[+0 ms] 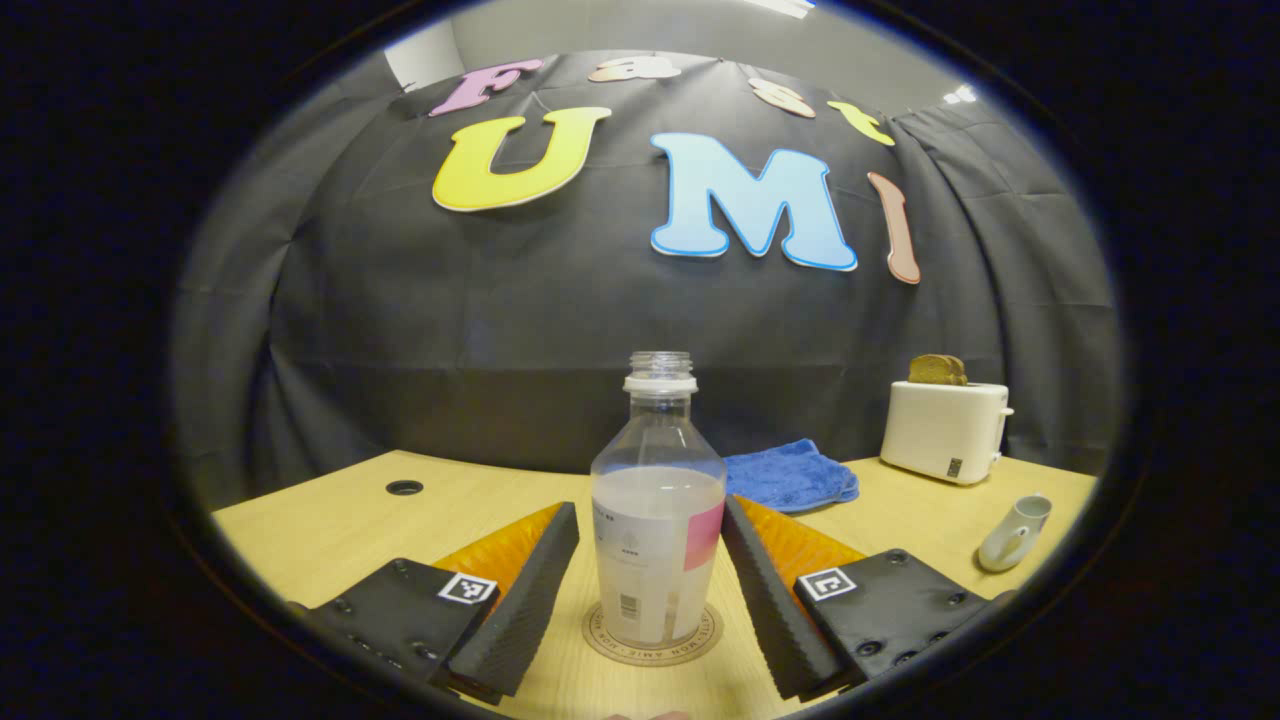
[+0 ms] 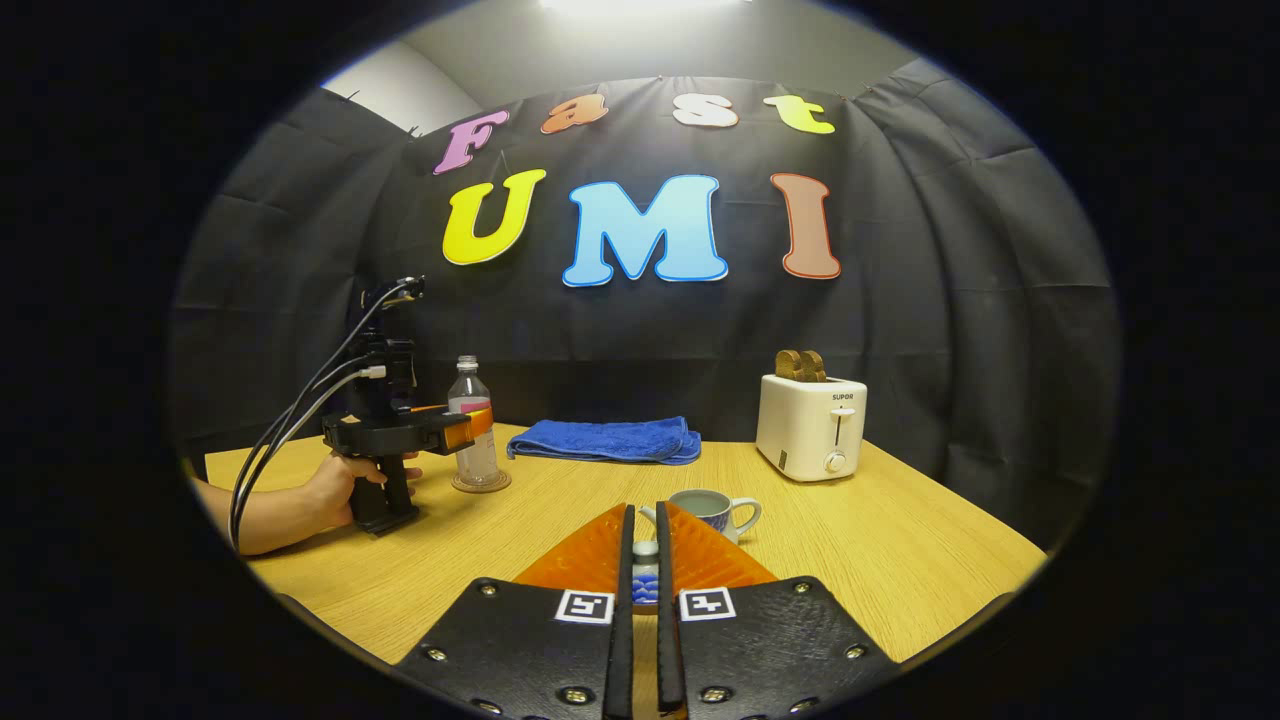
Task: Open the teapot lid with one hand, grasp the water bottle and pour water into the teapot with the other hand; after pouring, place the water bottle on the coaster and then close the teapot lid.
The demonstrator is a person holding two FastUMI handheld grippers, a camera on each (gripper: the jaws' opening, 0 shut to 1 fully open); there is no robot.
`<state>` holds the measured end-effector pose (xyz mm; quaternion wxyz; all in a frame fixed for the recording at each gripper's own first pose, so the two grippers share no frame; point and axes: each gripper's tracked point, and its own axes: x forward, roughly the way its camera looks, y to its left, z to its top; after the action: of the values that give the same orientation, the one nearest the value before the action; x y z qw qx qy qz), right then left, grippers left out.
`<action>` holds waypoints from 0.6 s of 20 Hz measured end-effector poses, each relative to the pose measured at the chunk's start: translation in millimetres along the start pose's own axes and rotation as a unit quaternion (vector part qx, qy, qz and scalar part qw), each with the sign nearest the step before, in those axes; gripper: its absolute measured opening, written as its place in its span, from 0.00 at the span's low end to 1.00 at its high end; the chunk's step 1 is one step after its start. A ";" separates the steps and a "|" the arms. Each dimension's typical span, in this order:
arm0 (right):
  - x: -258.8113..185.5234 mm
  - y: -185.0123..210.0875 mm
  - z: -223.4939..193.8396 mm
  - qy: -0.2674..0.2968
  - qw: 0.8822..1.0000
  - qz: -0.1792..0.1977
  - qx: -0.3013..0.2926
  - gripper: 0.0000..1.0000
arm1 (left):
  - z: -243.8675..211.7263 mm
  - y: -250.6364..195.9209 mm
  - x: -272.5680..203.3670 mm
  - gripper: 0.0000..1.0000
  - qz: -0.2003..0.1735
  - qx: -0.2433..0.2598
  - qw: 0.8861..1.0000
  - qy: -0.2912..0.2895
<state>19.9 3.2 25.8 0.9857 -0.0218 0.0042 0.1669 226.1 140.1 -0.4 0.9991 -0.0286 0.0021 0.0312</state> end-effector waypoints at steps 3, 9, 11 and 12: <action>-1.5 1.4 1.1 -0.001 1.000 0.000 0.001 0.10 | 5.5 -5.7 -15.3 0.99 -0.001 0.015 1.000 -0.008; -1.0 3.9 9.6 -0.011 1.000 0.003 -0.002 0.10 | 0.4 -22.2 -47.5 0.99 -0.020 -0.008 1.000 0.008; 5.9 0.7 12.2 -0.013 1.000 0.000 -0.004 0.10 | 2.0 -26.1 -62.9 0.99 -0.020 -0.003 1.000 0.008; 9.4 -1.3 14.1 -0.015 1.000 -0.002 -0.007 0.10 | 3.8 -29.0 -71.7 0.99 -0.023 -0.002 1.000 0.007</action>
<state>29.2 5.7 39.7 0.9859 -0.0259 -0.0116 0.1650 156.3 106.9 5.5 0.9995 -0.0306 0.0088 0.0085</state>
